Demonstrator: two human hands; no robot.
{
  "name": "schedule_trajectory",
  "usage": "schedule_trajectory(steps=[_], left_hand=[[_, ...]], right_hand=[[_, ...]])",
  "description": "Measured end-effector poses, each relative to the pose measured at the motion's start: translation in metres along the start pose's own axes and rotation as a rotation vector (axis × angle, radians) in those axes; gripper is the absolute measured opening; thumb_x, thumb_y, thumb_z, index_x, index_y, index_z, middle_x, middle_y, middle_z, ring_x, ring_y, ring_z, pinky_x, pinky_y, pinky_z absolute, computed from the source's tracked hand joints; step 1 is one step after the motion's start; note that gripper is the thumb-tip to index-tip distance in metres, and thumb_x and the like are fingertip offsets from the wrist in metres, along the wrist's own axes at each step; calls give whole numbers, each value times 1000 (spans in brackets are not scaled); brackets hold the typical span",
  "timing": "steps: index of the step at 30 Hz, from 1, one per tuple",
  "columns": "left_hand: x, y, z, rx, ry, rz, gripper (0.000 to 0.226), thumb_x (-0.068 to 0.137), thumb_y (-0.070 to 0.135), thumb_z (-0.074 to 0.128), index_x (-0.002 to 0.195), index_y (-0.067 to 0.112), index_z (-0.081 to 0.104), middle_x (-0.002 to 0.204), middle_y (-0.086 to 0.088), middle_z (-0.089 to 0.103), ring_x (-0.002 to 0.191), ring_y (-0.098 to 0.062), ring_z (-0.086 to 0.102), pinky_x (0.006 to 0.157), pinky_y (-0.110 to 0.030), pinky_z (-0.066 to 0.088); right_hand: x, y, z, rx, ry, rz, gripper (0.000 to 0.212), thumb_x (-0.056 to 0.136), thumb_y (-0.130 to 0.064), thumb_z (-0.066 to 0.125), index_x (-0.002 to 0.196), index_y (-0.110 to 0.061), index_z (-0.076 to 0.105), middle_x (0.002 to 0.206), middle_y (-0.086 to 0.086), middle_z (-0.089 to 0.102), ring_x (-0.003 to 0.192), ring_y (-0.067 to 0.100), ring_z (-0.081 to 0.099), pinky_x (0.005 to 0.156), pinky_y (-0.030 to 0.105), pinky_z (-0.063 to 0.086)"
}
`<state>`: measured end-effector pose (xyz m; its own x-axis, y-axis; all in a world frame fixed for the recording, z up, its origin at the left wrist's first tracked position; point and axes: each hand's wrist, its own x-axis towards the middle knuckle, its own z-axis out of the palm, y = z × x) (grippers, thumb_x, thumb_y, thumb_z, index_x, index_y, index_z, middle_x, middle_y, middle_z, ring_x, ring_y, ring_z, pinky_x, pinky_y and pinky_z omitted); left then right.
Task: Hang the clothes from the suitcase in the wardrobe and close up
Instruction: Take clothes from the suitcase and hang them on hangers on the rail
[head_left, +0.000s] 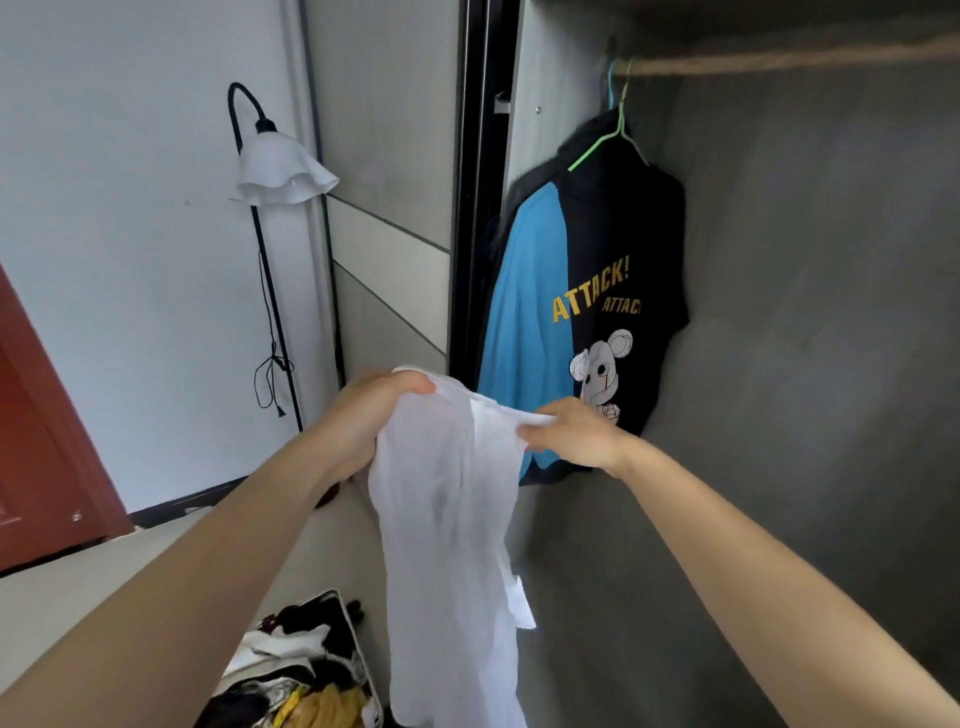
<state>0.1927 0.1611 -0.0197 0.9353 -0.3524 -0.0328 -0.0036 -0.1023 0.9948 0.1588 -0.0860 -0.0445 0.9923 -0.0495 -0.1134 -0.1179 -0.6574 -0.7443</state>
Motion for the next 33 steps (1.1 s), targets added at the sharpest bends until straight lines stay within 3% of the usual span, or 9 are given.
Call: schedule_trajectory(steps=[3,6,8,10,14,21,25,30,33], left_hand=[[-2,-3,-6,129,-24,-4,19,56,25,62,68,11,63,70,-6,65,68,-25,61,65,-31,43],[-10,-2,-10,297,-209,-83,16,58,21,60,74,18,64,77,0,69,75,-24,65,65,-28,42],[-15,0,-6,343,-366,-161,20,72,21,63,90,23,71,91,0,75,82,-21,71,67,-25,50],[-21,5,6,352,-417,-157,16,85,19,64,96,28,71,91,4,75,80,-12,72,61,-19,51],[-17,10,30,291,-281,-61,20,88,27,68,106,19,70,99,-2,75,92,-18,72,79,-30,56],[16,57,59,192,-100,18,11,92,33,63,97,23,67,88,6,69,80,-10,65,74,-24,51],[47,84,82,246,-92,41,33,86,37,67,111,16,68,99,-5,73,91,-23,69,91,-39,54],[69,119,129,284,-158,130,43,88,43,65,125,21,63,121,-2,65,109,-23,61,100,-38,46],[71,141,161,234,-168,209,22,92,38,60,108,24,67,113,3,61,105,-19,55,95,-34,43]], right_hand=[[2,5,-3,533,56,38,26,99,-24,52,117,-13,68,106,11,72,101,23,68,93,38,54],[3,-12,-7,653,150,-31,20,100,-20,52,105,-14,70,104,12,72,94,23,66,79,33,58],[1,-29,-8,558,147,-101,15,96,-20,58,90,-11,69,88,5,68,83,20,63,65,25,49],[-3,-45,-8,447,86,-187,19,92,-17,63,75,-20,71,77,-1,69,76,14,65,65,23,49],[-4,-65,-11,259,77,-269,26,89,-9,67,64,-16,69,50,-16,55,49,-3,49,54,12,39],[-11,-54,-62,257,300,-157,27,86,-23,74,75,2,72,62,4,58,53,10,51,56,22,43],[-21,-53,-122,155,492,-90,26,89,-17,70,67,-2,67,59,3,56,44,7,47,48,19,42],[-53,-63,-226,-336,876,52,20,90,-21,64,86,-3,70,81,11,68,80,25,67,68,27,49],[-85,-70,-277,-716,1070,237,24,91,-12,57,113,-7,66,115,16,67,111,33,63,86,35,51]])
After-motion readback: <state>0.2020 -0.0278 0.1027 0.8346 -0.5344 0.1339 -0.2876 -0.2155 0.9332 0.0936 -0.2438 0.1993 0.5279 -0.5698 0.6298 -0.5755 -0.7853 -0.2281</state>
